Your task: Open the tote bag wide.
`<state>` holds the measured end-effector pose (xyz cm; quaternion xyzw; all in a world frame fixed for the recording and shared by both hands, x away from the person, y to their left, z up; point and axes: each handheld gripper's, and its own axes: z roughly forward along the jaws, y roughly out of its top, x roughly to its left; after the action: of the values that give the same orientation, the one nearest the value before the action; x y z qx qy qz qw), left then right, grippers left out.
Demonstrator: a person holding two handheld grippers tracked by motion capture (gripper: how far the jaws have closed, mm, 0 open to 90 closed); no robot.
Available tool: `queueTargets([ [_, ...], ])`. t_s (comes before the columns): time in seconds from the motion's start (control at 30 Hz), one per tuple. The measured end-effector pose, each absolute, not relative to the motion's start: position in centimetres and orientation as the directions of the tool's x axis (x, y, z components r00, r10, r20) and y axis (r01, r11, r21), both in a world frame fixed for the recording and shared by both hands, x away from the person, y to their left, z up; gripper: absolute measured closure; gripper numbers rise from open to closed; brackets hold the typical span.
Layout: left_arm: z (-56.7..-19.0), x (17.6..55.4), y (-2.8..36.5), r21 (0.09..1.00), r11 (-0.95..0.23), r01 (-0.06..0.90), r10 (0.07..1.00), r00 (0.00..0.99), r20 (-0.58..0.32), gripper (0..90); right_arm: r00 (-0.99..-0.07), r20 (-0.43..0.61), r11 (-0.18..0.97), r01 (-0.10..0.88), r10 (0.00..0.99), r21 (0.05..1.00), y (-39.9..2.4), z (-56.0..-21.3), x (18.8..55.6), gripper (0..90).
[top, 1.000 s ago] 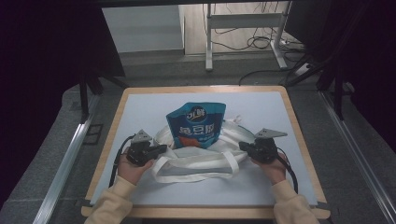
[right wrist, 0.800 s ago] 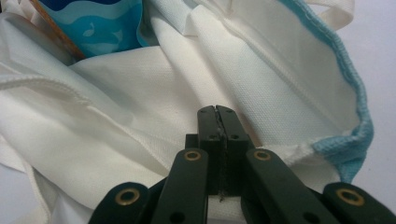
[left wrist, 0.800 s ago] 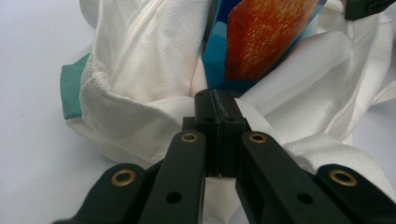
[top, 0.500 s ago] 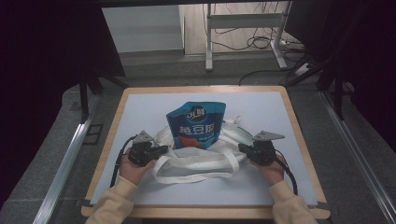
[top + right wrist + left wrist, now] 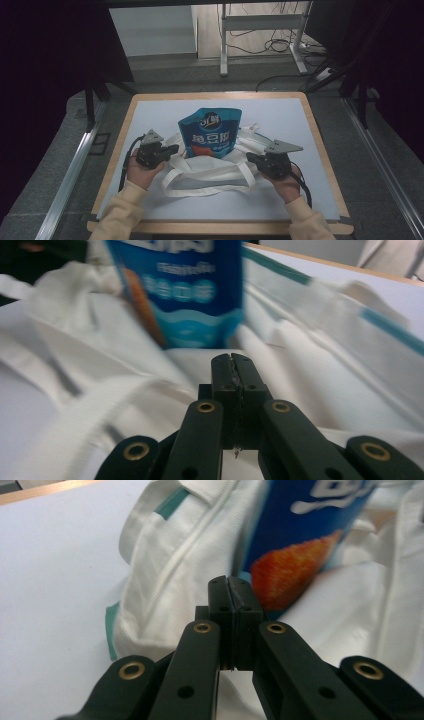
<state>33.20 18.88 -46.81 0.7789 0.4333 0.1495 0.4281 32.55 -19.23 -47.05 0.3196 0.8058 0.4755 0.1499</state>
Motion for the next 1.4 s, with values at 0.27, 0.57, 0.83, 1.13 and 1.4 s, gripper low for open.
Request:
queueTargets([
  [0.27, -47.1, 36.2, 17.5, 0.759, -0.276, 0.59, 0.813, 0.564, -0.143, 89.5, -0.773, 0.074, 0.382, 0.391, 0.63, 0.837, -18.0, -47.7, 31.6, 88.5],
  [0.57, -48.2, 38.4, 17.6, 0.717, -0.263, 0.646, 0.832, 0.528, -0.17, 89.7, -0.781, 0.087, 0.463, 0.452, 0.619, 0.763, -18.7, -50.4, 30.8, 88.7],
  [0.83, -48.5, 39.6, 17.3, 0.7, -0.246, 0.671, 0.844, 0.503, -0.186, 89.7, -0.78, 0.087, 0.481, 0.465, 0.62, 0.743, -19.2, -51.6, 30.1, 88.8],
  [1.13, -46.7, 36.9, 17.9, 0.76, -0.253, 0.599, 0.827, 0.541, -0.151, 89.6, -0.773, 0.086, 0.423, 0.433, 0.629, 0.796, -19.5, -49.7, 30.3, 88.6],
  [1.4, -45.4, 33.7, 17.8, 0.793, -0.278, 0.542, 0.796, 0.592, -0.126, 89.6, -0.76, 0.048, 0.372, 0.372, 0.648, 0.85, -19.8, -46.3, 31.3, 88.6],
])
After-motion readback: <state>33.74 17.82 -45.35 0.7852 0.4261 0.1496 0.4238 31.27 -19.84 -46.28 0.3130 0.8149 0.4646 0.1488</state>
